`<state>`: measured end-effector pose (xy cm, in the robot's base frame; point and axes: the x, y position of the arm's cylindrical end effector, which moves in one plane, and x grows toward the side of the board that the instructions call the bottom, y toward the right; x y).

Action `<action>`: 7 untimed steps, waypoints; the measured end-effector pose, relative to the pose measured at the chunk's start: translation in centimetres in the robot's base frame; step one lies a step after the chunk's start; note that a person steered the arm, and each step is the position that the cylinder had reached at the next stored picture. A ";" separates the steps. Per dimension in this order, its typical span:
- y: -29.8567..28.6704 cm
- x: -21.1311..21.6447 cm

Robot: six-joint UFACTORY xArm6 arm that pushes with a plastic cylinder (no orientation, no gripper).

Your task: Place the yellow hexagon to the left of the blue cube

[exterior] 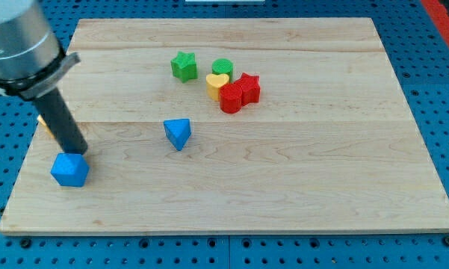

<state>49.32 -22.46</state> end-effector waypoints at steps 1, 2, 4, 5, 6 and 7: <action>1.5 -4.1; -4.0 -8.0; -6.8 -13.9; -7.9 -11.6; -7.0 -2.0; -7.0 -0.2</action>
<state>49.11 -29.44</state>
